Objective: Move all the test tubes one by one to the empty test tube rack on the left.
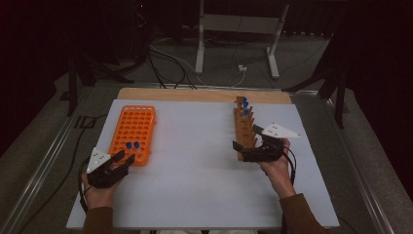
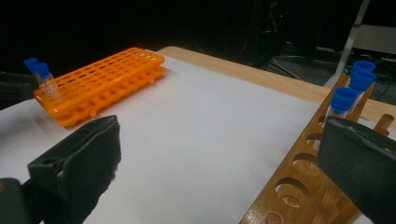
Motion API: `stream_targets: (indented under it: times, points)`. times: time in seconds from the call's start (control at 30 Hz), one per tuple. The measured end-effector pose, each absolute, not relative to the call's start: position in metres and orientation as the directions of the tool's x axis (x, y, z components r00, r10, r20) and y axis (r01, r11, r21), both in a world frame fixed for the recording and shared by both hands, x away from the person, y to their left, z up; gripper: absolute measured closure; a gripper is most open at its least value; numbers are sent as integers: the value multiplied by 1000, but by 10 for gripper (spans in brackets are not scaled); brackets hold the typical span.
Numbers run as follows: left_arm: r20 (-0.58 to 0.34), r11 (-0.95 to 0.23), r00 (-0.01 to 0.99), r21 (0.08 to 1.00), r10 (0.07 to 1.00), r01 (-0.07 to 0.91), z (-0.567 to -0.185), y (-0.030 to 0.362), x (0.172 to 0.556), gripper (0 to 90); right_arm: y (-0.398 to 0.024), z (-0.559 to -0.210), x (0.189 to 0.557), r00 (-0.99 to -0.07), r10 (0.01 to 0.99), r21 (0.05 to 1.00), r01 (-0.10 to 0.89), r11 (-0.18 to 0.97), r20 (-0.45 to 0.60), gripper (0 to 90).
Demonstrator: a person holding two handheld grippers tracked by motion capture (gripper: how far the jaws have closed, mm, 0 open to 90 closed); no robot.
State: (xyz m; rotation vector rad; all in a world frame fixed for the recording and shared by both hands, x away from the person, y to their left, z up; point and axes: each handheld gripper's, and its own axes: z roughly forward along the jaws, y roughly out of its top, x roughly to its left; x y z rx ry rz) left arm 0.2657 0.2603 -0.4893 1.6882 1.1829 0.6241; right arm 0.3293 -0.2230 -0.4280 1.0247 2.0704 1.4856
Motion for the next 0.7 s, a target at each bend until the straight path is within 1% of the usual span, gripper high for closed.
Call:
stream_targets:
  times: [0.13,0.5,0.7]
  points:
    - [-123,-60,416,915,901,400,-485,258,261,537,-223,-429,330,-653,751,926,336,173,96,0]
    - [-105,-82,449,922,887,378,-476,241,251,297,-226,-423,329,-645,759,928,330,175,86,0]
    - [-110,-100,497,921,861,377,-476,227,253,235,-230,-412,336,-624,779,927,324,189,59,0]
